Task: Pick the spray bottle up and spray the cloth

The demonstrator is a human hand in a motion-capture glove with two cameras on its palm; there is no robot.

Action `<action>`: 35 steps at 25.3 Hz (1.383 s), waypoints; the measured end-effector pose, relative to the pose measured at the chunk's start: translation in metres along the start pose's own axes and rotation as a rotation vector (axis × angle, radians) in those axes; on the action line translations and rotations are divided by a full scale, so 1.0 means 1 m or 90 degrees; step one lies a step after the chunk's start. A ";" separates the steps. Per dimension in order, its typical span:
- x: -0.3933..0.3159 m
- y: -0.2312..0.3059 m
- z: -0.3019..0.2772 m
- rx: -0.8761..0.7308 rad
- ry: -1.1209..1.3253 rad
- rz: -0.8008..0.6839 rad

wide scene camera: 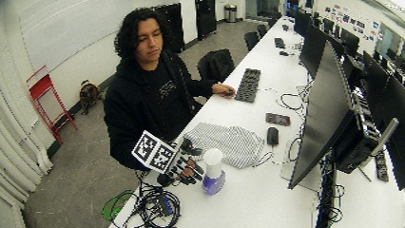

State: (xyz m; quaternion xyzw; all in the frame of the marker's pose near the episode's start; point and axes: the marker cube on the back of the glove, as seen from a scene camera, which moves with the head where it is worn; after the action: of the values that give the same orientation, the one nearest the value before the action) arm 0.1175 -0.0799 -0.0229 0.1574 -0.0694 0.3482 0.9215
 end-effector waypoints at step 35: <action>-0.056 -0.077 0.048 0.015 -0.398 -0.248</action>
State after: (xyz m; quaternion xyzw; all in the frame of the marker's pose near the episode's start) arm 0.1262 -0.1853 -0.0093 0.2769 -0.3121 0.1024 0.9030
